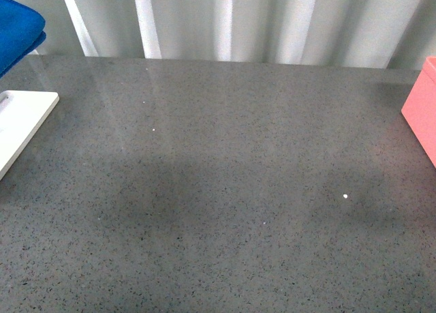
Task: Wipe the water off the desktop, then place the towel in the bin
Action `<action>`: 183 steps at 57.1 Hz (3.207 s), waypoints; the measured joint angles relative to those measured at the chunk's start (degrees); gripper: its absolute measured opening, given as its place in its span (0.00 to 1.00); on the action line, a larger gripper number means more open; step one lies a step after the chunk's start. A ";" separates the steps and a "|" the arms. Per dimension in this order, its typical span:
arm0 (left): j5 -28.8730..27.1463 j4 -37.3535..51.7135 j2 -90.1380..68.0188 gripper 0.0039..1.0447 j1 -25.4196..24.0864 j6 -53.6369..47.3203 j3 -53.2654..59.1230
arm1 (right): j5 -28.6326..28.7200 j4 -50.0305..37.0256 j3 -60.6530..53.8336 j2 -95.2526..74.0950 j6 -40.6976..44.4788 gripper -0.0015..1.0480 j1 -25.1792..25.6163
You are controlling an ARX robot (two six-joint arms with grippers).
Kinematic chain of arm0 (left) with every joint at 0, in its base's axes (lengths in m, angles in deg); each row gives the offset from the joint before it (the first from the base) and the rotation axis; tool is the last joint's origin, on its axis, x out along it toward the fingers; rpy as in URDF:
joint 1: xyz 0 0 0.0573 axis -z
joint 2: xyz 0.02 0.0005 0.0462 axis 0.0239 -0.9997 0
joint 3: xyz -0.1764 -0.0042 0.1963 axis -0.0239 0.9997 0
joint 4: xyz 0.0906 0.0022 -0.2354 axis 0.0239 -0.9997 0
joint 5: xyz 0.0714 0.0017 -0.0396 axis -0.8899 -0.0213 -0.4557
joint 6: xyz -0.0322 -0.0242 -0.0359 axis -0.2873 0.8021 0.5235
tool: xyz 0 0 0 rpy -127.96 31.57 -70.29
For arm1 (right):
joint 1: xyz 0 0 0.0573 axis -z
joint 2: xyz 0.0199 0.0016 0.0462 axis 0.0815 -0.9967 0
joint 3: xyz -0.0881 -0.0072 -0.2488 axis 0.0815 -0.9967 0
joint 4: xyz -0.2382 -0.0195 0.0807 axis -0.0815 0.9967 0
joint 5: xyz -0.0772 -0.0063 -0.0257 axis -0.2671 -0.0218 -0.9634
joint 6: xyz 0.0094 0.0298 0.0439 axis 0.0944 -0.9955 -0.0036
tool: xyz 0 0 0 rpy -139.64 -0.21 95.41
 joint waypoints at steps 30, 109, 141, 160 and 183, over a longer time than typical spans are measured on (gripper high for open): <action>0.02 0.00 0.00 0.94 0.00 0.00 0.00 | 0.00 0.00 0.00 0.00 0.00 0.93 0.00; -2.23 28.20 -28.46 0.94 -0.46 4.13 -9.14 | 0.00 0.00 0.00 0.00 0.00 0.93 0.00; -2.56 0.85 -90.79 0.94 -9.86 -20.22 -60.96 | 0.02 0.00 0.00 0.02 0.00 0.93 0.00; -3.96 -3.74 -95.71 0.94 -9.05 -22.91 -63.80 | 0.00 0.00 0.00 0.02 0.00 0.93 0.00; -2.23 -2.80 -104.37 0.94 -9.11 -18.62 -67.56 | 0.00 0.00 0.00 0.02 0.00 0.93 0.00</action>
